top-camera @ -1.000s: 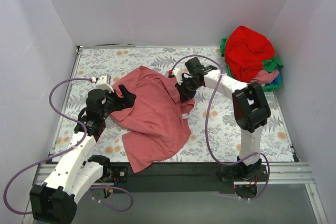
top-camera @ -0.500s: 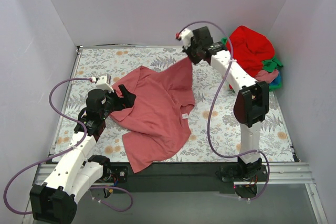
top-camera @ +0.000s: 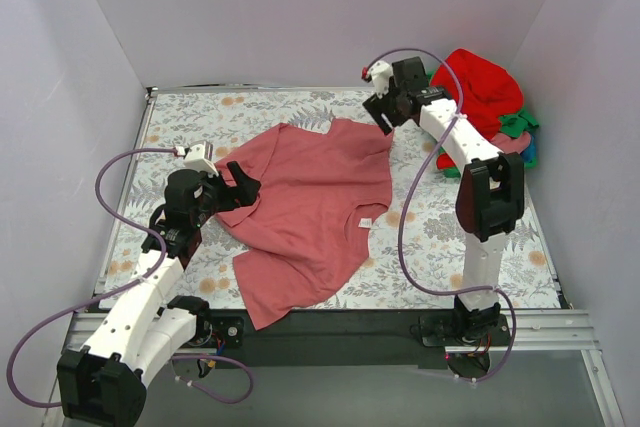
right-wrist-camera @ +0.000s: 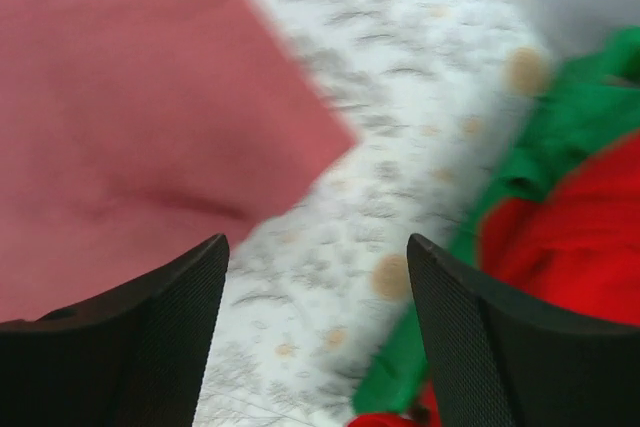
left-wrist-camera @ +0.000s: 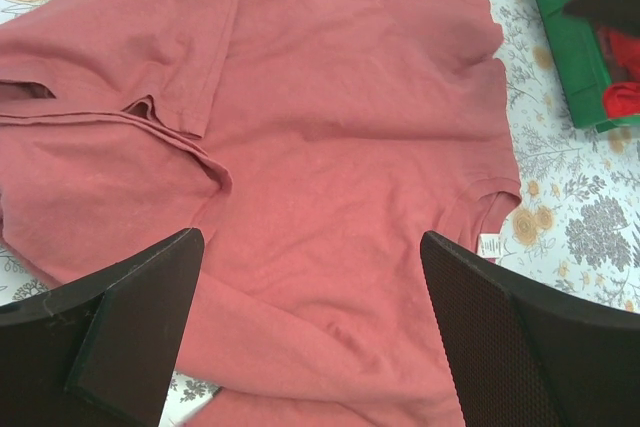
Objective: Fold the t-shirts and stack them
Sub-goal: Flatten the tshirt out
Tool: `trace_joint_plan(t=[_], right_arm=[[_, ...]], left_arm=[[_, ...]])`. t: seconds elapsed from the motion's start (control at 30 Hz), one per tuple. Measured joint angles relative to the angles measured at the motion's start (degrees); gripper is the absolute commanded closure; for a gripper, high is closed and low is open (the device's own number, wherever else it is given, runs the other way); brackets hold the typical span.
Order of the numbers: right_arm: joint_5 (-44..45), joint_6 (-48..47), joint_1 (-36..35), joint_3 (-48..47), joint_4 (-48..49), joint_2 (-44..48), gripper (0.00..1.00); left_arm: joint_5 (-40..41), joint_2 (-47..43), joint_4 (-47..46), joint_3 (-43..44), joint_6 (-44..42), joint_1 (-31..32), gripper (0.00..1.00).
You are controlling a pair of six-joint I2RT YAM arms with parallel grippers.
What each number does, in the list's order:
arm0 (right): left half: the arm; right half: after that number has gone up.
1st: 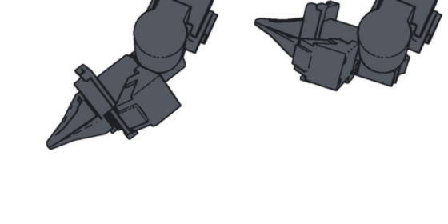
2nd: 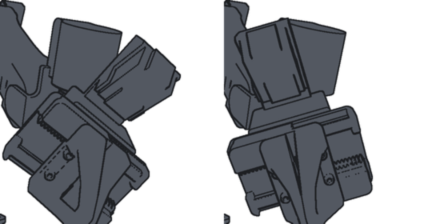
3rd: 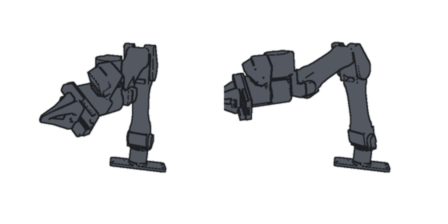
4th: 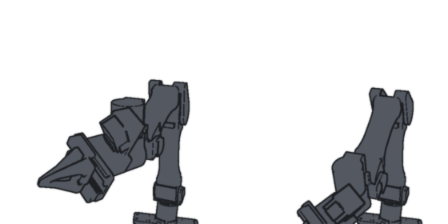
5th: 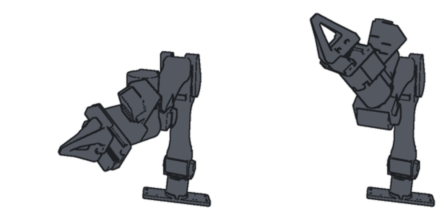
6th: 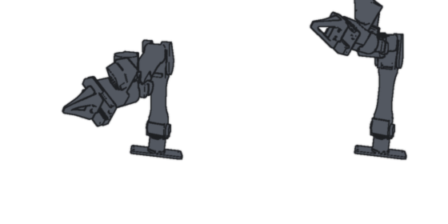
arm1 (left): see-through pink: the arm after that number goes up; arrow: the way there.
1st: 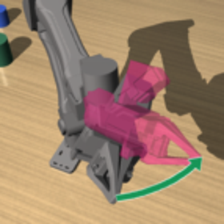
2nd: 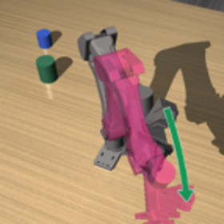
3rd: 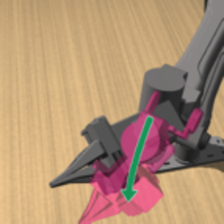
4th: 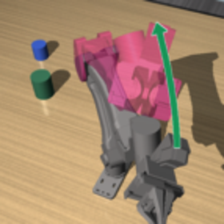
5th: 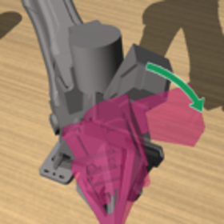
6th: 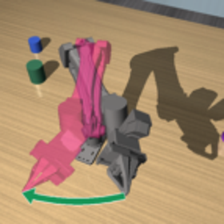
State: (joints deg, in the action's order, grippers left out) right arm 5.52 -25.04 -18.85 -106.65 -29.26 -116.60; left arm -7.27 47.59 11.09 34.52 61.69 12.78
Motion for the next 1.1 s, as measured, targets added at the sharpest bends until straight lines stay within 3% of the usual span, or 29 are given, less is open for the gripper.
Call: trace_joint_plan(t=[0.2, 0.33, 0.47, 0.53, 0.8, 0.93, 1.1], right_arm=[[-26.6, -5.73, -1.22, 17.94, -5.4, 8.83, 0.2], [-36.65, -9.09, -2.97, 26.84, -7.65, 12.83, 0.2], [-40.74, -10.99, -3.32, 31.8, -8.17, 14.62, 0.2], [-41.97, -11.45, -3.08, 33.66, -8.02, 15.41, 0.2], [-48.81, -12.35, -2.47, 41.4, -6.38, 18.45, 0.2], [-51.08, -12.66, -2.27, 42.53, -5.7, 18.45, 0.2], [-53.11, -12.81, -1.73, 42.75, -5.16, 18.45, 0.2]], left_arm=[[-3.21, 2.27, -0.83, 0.0, -0.13, 0.07, 0.11], [-5.68, 7.67, -1.2, 0.61, -0.63, 0.09, 0.14], [-5.92, 22.91, 0.79, 9.46, -2.58, 0.31, 0.24], [-4.17, 31.87, 1.92, 16.28, -4.72, 0.96, 0.25], [14.38, 57.64, 8.87, 33.94, -13.07, 8.02, 0.3], [21.92, 64.08, 12.44, 39.85, -14.75, 9.55, 0.35], [27.06, 65.51, 14.45, 43.8, -15.93, 9.42, 0.38]])
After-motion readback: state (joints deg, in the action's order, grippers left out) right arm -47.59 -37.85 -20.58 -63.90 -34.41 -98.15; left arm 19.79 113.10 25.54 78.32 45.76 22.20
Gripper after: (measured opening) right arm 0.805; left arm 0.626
